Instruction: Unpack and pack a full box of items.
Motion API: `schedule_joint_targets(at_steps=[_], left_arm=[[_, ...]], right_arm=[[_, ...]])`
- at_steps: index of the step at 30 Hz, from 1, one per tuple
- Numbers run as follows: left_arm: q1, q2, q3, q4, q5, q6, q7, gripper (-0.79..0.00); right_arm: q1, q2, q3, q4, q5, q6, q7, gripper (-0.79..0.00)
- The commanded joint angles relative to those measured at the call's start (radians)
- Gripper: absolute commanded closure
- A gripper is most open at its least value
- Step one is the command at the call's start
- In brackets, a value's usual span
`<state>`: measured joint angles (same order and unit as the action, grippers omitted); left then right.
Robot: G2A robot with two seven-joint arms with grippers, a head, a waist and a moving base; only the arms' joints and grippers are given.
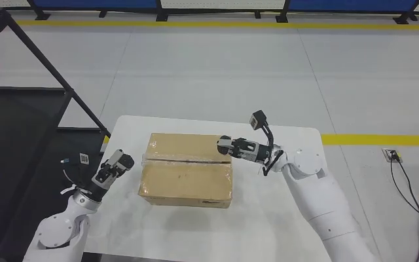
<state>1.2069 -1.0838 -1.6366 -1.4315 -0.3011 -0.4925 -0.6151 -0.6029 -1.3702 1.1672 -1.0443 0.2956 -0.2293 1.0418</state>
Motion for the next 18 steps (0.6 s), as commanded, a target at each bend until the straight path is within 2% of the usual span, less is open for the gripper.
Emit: schedule_joint_targets(at_steps=[1, 10, 18], left_arm=[[0.000, 0.000, 0.002, -0.001, 0.001, 0.001, 0.001, -0.785], [0.005, 0.001, 0.005, -0.007, 0.010, 0.001, 0.005, -0.785], [0.008, 0.003, 0.005, -0.008, 0.009, 0.001, 0.005, -0.785]], right_arm=[[-0.005, -0.002, -0.036, -0.028, -0.074, 0.043, -0.019, 0.000], [0.015, -0.018, -0.152, -0.073, -0.222, 0.244, -0.114, 0.000], [0.027, -0.025, -0.169, -0.074, -0.267, 0.396, -0.225, 0.000]])
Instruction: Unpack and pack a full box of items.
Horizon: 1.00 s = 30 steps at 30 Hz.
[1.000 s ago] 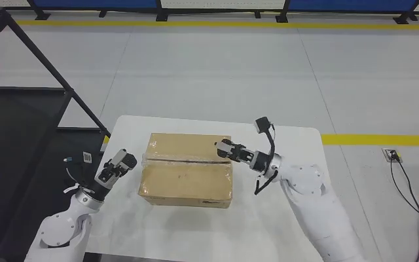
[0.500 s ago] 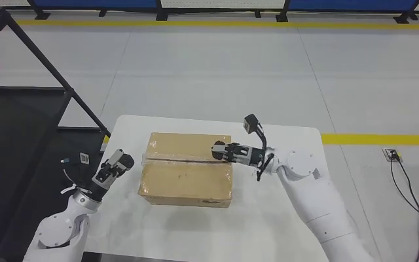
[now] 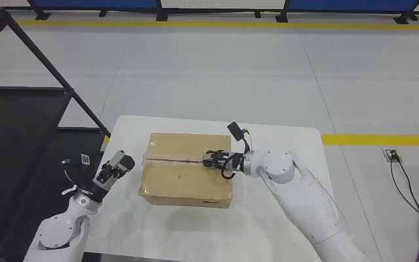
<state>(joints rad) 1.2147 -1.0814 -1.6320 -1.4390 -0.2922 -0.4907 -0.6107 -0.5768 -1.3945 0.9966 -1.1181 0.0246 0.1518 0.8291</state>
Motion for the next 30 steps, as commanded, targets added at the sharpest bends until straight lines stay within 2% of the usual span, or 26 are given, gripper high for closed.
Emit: schedule_joint_targets(at_steps=[1, 10, 16, 22, 30], left_arm=[[0.000, 0.000, 0.000, -0.001, 0.001, -0.002, -0.001, -0.785], [0.003, 0.002, -0.006, 0.003, -0.005, -0.004, -0.001, -0.785], [0.013, 0.004, -0.019, 0.009, -0.022, -0.014, 0.000, -0.785], [0.024, 0.006, -0.037, 0.016, -0.041, -0.025, 0.002, -0.785], [0.041, 0.009, -0.060, 0.025, -0.063, -0.038, -0.003, -0.785]], right_arm=[[0.001, -0.001, 0.006, 0.004, 0.011, 0.027, -0.020, 0.000], [0.035, -0.017, -0.011, 0.040, 0.060, 0.116, -0.034, 0.000], [0.100, -0.045, -0.076, 0.090, 0.055, 0.185, -0.071, 0.000], [0.166, -0.083, -0.152, 0.163, 0.065, 0.199, -0.064, 0.000], [0.247, -0.148, -0.243, 0.277, 0.100, 0.159, -0.076, 0.000]])
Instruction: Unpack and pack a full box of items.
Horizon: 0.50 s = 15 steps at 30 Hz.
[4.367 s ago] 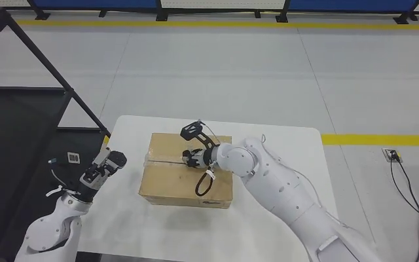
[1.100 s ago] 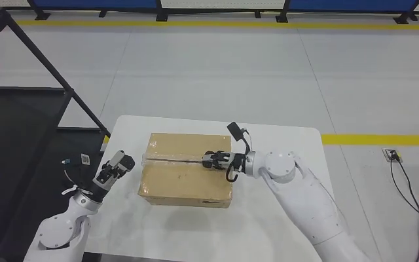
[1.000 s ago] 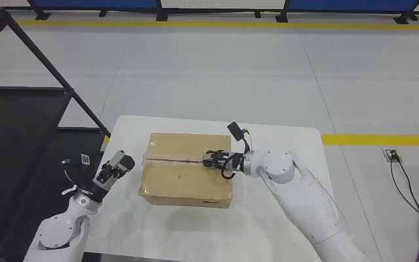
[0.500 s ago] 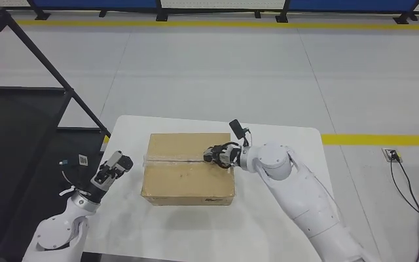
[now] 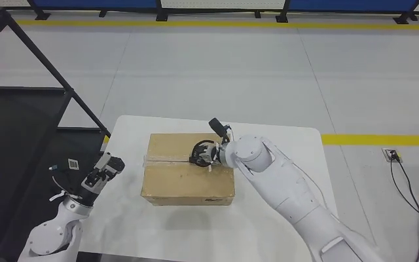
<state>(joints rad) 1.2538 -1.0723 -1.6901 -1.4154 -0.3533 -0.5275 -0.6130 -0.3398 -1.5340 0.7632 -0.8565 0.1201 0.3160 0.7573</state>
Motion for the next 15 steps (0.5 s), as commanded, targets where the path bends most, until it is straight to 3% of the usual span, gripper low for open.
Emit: schedule_joint_targets(at_steps=[1, 15], left_arm=[[0.005, 0.001, -0.005, 0.002, -0.005, -0.003, -0.001, -0.785], [0.025, 0.005, -0.033, 0.028, -0.042, -0.018, -0.019, -0.785]], right_arm=[[0.019, -0.017, -0.020, 0.030, 0.006, -0.009, -0.011, 0.000], [0.121, -0.154, -0.143, 0.227, 0.071, -0.098, 0.001, 0.000]])
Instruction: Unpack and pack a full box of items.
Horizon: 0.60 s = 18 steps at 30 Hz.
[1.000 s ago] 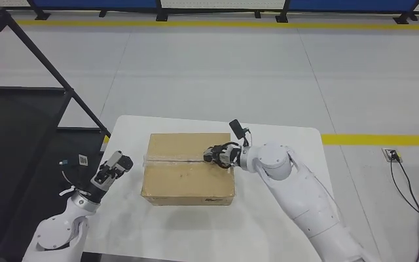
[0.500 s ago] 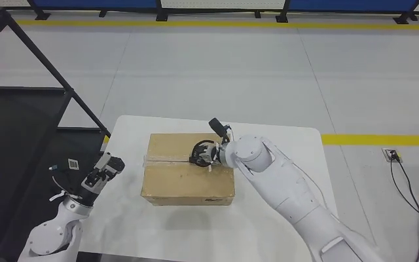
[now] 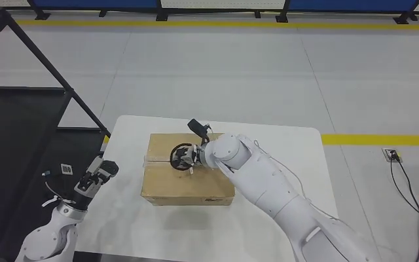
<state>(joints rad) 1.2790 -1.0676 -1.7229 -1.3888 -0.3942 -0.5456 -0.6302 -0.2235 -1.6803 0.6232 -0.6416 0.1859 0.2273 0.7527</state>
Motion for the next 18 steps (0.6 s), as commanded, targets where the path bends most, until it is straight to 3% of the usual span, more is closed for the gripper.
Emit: schedule_joint_targets(at_steps=[1, 8, 18], left_arm=[[0.000, 0.000, -0.001, 0.003, -0.002, -0.001, -0.004, -0.785], [-0.004, 0.002, 0.002, 0.005, -0.006, 0.000, -0.020, -0.785], [-0.014, 0.003, 0.013, -0.008, 0.006, 0.008, -0.036, -0.785]], right_arm=[[0.010, -0.014, -0.007, 0.023, 0.009, -0.017, 0.012, 0.000], [0.031, -0.046, -0.013, 0.080, 0.015, -0.041, 0.040, 0.000], [0.025, -0.035, 0.021, 0.093, -0.022, -0.039, 0.041, 0.000]])
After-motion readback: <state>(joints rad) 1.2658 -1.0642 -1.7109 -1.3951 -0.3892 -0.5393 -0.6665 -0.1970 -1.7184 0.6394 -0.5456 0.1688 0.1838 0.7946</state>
